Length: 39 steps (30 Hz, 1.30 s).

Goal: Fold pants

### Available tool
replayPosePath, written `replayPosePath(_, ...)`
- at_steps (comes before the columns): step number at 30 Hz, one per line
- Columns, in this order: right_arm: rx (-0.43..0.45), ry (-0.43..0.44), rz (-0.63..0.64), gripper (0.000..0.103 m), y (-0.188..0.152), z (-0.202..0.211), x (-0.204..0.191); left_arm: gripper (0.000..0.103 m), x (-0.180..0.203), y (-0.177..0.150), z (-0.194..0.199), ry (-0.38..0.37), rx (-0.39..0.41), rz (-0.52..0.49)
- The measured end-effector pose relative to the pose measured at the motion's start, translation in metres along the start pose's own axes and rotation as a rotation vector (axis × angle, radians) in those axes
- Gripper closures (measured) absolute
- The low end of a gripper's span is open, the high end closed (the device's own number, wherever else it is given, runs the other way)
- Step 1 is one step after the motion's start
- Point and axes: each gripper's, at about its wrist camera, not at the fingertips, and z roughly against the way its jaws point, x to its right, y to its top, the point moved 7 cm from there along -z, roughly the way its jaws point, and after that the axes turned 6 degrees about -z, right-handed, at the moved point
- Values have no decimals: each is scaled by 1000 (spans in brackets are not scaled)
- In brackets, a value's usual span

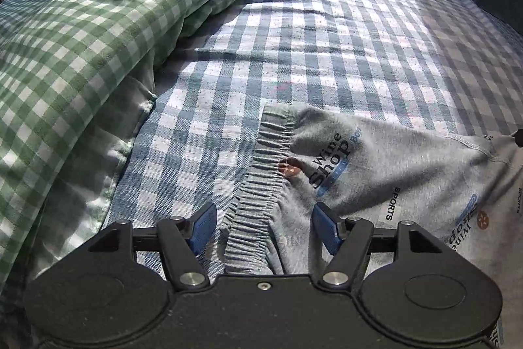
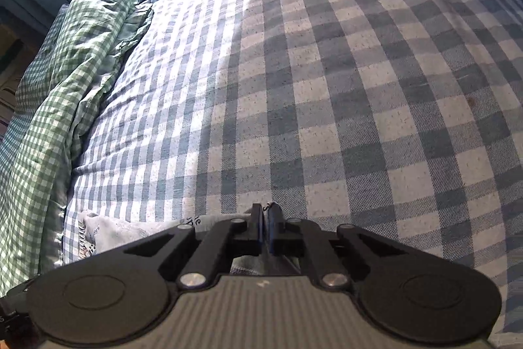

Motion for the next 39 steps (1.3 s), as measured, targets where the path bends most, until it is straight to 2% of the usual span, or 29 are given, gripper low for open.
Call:
replayPosePath(2, 1, -14, -9, 100, 1, -3, 3, 27, -2, 1, -1, 18, -8, 0)
replayPosePath(5, -19, 1, -43, 99, -2, -12, 9, 26, -2, 3, 2, 28, -17, 4)
replayPosePath(7, -15, 9, -52, 78, -5, -8, 12, 26, -2, 6, 9, 42, -13, 3)
replayPosePath(8, 2, 2, -42, 69, -6, -1, 14, 23, 0, 8, 15, 48, -6, 2)
replayPosePath(10, 59, -3, 1, 40, -13, 23, 17, 13, 6, 9, 27, 42, 21, 5)
replayPosePath(11, 85, -10, 18, 35, -19, 38, 22, 9, 11, 9, 34, 35, 37, 5)
replayPosePath(13, 121, -19, 35, 20, -35, 63, 34, 6, 28, 6, 46, 12, 59, -1)
replayPosePath(16, 171, -47, 47, 9, -68, 102, 61, 3, 65, -4, 61, -52, 67, -17)
replayPosePath(19, 204, -86, 36, 4, -108, 138, 89, 2, 112, -18, 73, -136, 66, -61)
replayPosePath(22, 204, -129, -32, 3, -144, 166, 127, 1, 162, -35, 80, -199, 55, -139)
replayPosePath(26, 195, -198, -173, 3, -176, 190, 194, 1, 221, -61, 79, -232, 5, -260)
replayPosePath(28, 195, -220, -226, 3, -186, 200, 227, 1, 243, -74, 75, -205, -24, -328)
replayPosePath(31, 190, -269, -288, 3, -197, 215, 274, 1, 258, -92, 61, -108, -116, -426)
replayPosePath(34, 223, -286, -335, 3, -204, 240, 312, 1, 261, -94, 69, -63, -121, -413)
replayPosePath(39, 284, -232, -396, 0, -219, 280, 356, 1, 285, -79, 91, -57, -118, -379)
